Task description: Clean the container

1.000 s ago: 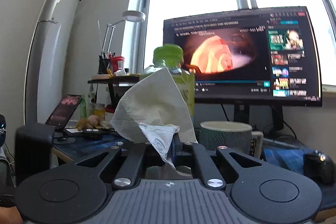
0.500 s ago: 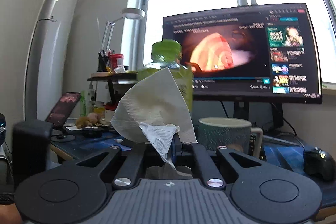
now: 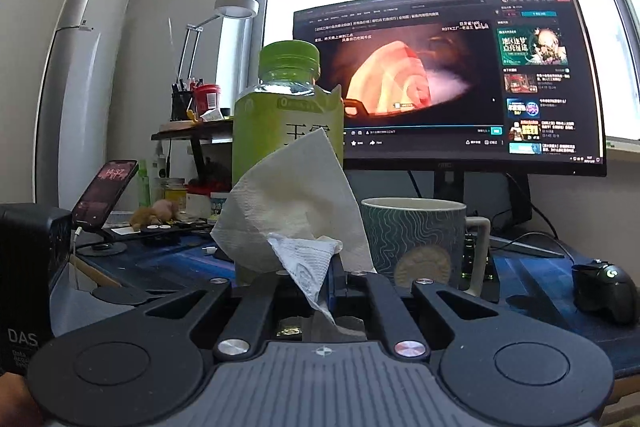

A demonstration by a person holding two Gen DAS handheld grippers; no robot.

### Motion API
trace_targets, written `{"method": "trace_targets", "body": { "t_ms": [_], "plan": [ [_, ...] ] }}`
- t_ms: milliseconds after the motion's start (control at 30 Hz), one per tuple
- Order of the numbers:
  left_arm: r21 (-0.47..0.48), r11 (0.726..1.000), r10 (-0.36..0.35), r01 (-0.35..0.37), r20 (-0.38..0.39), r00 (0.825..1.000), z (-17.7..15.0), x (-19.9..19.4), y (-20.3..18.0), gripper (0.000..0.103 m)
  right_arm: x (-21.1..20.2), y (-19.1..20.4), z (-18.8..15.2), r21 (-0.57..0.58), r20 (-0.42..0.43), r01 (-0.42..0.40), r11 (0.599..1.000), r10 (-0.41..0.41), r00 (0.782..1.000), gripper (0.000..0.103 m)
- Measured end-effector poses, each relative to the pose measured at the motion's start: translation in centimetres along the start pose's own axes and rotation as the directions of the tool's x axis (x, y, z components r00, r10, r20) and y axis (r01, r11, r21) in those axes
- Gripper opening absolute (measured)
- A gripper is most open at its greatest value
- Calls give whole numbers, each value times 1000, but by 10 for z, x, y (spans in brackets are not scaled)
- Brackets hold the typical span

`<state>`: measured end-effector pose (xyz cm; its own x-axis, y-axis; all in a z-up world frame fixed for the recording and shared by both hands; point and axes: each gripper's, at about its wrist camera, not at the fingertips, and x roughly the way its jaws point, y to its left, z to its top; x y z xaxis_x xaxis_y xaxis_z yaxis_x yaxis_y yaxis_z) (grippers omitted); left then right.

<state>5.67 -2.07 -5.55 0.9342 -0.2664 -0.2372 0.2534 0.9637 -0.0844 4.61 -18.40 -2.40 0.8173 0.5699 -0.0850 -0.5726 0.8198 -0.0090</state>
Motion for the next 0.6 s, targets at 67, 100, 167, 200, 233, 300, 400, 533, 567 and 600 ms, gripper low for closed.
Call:
{"method": "trace_targets", "body": {
  "t_ms": [67, 100, 167, 200, 233, 300, 400, 533, 567, 600],
  "plan": [
    [0, 1000, 0, 0, 0, 1000, 0, 0, 0, 61, -3, 3, 3, -8, 13, -9, 1000, 9, 1000, 6],
    [0, 1000, 0, 0, 0, 1000, 0, 0, 0, 61, -5, 5, 5, -12, 20, -13, 1000, 13, 1000, 6],
    [-1, 1000, 0, 0, 0, 1000, 0, 0, 0, 61, -8, 8, 8, -20, 33, -22, 1000, 23, 999, 6],
    [-1, 1000, -1, 1, 0, 1000, 0, 0, 0, 61, -9, 9, 9, -24, 38, -26, 999, 27, 999, 6],
    [0, 1000, -1, 1, 0, 1000, 0, -1, 0, 61, -9, 10, 10, -25, 42, -29, 999, 30, 999, 6],
    [0, 1000, -1, 1, 0, 1000, 0, 0, 0, 61, -10, 11, 11, -26, 49, -35, 999, 36, 998, 6],
    [0, 1000, 0, 0, -1, 1000, 1, 0, 0, 61, -10, 10, 11, -23, 50, -35, 999, 36, 998, 6],
    [1, 1000, 0, 0, -2, 1000, 1, 0, 0, 61, -6, 7, 8, -18, 35, -25, 1000, 26, 999, 6],
    [2, 1000, 0, 0, -2, 1000, 1, 0, 0, 61, -5, 6, 7, -16, 28, -21, 1000, 22, 999, 6],
    [3, 1000, 0, 0, -2, 1000, 1, -1, 0, 61, -4, 4, 5, -12, 23, -19, 1000, 19, 1000, 6]
  ]
}}
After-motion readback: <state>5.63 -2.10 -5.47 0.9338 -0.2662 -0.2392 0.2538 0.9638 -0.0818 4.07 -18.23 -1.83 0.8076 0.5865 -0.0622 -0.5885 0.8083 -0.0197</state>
